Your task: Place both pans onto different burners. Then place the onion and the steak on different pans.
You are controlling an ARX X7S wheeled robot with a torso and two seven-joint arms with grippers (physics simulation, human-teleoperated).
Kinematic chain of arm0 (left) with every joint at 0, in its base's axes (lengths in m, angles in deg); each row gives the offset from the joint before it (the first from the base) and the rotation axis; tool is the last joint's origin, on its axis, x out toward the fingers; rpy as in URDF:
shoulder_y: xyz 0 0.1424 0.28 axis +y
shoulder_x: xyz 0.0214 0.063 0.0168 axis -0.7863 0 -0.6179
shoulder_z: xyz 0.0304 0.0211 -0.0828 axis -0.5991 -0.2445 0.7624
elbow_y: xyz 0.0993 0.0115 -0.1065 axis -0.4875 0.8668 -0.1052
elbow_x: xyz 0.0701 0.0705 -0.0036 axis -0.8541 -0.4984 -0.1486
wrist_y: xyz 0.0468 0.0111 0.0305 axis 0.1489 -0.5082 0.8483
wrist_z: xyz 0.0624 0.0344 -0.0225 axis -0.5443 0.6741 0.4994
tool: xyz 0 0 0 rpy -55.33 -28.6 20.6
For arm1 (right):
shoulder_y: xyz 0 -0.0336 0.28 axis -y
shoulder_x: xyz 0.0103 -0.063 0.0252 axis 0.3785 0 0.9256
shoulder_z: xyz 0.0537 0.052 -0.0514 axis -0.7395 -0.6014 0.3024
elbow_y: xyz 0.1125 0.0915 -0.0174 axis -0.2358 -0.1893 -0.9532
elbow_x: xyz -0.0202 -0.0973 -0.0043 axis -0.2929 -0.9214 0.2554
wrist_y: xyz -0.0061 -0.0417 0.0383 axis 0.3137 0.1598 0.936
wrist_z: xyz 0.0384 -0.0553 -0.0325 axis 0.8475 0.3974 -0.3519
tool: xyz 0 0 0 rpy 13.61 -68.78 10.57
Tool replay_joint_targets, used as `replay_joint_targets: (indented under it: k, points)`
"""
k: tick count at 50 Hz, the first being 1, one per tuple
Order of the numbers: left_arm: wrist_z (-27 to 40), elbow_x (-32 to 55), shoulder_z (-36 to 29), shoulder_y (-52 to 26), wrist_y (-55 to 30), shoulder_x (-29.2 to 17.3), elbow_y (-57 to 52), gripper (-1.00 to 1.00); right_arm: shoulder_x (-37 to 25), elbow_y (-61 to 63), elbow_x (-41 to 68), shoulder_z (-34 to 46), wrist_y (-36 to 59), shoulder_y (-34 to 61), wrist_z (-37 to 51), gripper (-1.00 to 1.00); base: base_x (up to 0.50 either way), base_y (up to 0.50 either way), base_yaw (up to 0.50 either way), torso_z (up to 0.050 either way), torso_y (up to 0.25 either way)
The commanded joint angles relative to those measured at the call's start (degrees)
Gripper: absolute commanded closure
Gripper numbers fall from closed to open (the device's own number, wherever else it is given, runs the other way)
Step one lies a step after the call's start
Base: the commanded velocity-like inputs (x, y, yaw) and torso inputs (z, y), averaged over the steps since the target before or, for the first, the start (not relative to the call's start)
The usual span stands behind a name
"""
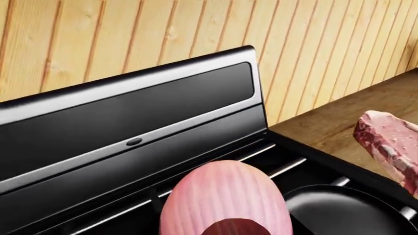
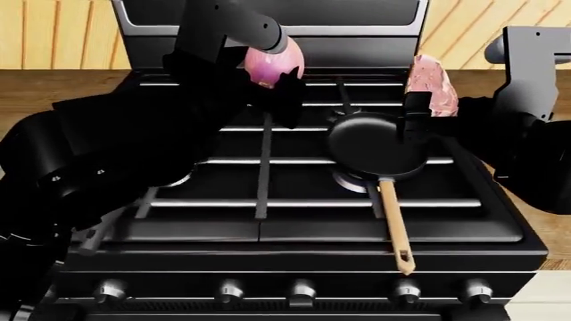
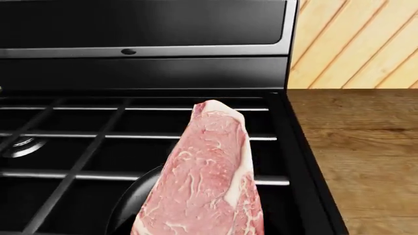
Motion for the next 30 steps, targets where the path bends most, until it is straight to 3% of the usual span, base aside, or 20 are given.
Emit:
replay_joint_targets:
  k: [1, 25, 30]
  points:
    - [0.6, 0.6, 0.1, -0.2, 0.3, 0.0, 0.2, 1.0, 0.0, 0.1, -1.1, -0.3, 0.3, 0.5, -0.7, 1.0, 0.0, 0.39, 0.0, 0.0, 0.0]
    - [0.2, 0.2, -0.3, -0.1, 0.7, 0.2, 0.6, 1.0, -0.9, 0.8, -0.5, -0.7, -0.3, -0.2, -0.3, 1.0, 0.0, 0.4, 0.0, 0.0, 0.0]
    - [0.1, 0.1, -0.3, 0.0, 0.9, 0.2, 0.7, 1.0, -1.1, 0.9, -0.4, -0.9, -0.6, -0.5, 0.0, 1.0, 0.0, 0.0, 0.0, 0.0, 0.0]
